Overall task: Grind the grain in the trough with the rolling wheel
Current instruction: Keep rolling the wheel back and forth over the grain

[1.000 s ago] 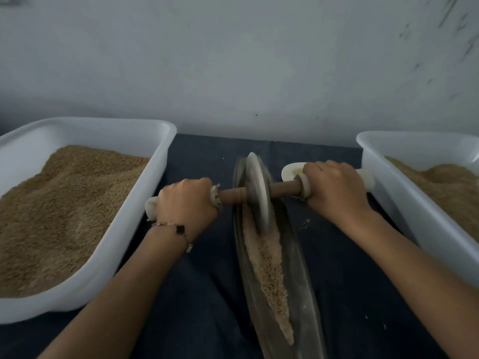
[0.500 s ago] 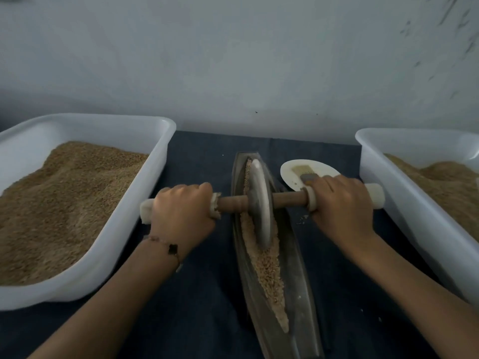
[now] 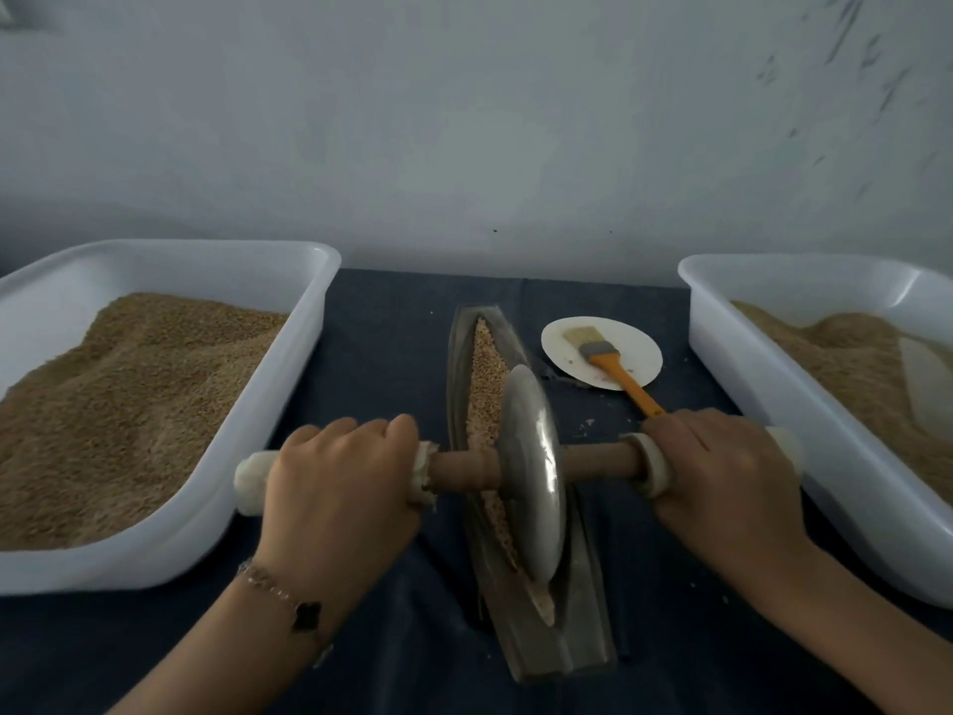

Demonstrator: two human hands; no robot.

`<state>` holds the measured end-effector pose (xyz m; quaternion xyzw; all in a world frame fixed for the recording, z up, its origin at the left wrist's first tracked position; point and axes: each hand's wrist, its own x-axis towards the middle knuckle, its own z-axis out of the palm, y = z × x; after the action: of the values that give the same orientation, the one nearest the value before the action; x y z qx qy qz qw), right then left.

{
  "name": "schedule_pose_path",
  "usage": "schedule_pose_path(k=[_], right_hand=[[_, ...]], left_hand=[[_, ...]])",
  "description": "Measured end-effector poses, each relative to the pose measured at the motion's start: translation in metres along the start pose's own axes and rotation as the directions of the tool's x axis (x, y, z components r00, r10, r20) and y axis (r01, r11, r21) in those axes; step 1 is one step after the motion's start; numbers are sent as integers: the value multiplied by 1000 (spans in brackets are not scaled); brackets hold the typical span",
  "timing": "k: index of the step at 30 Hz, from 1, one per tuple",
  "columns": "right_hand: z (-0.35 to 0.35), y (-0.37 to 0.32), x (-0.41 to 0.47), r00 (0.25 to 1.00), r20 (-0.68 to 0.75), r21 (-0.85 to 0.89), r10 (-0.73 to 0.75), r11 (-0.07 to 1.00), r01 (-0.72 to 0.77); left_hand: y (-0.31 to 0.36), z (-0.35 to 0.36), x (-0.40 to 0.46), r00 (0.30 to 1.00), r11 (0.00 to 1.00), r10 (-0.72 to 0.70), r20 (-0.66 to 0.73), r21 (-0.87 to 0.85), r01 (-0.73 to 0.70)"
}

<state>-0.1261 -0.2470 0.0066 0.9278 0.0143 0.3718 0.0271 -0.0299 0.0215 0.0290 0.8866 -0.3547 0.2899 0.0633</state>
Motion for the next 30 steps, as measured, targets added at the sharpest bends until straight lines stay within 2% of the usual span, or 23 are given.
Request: schedule_pose_path(k=[3,6,10,12,17,20,27,30], right_hand=[[6,2,9,1000,-17,-28,-24,999,23],[20,6,28,1000,-8,-48,-10,999,9],[42,10,63,1000,-14,-116,-15,993,14],[52,16,80,1000,-23,-121,-14,993,11],[70,26,106,997,46,-170,58,984,-49],[71,23,106,998,41,-186,51,982,-43],[38,5,73,1000,26,-155,2,988,2],[17,-2,40,999,31,-78,30,997,-28]], left_hand=[[-4,8,4,1000,1000,-12,-12,-14,12],[-13,24,21,998,999,-40,39,10,40],[-32,55,49,984,988,-152,91,31,150],[-40,67,63,984,985,-168,63,-14,169],[-47,79,97,970,973,-227,88,48,224],[-47,83,97,963,969,-246,107,43,243],[-35,61,49,970,977,-205,133,-29,210],[-20,32,26,994,996,-82,76,-15,83]])
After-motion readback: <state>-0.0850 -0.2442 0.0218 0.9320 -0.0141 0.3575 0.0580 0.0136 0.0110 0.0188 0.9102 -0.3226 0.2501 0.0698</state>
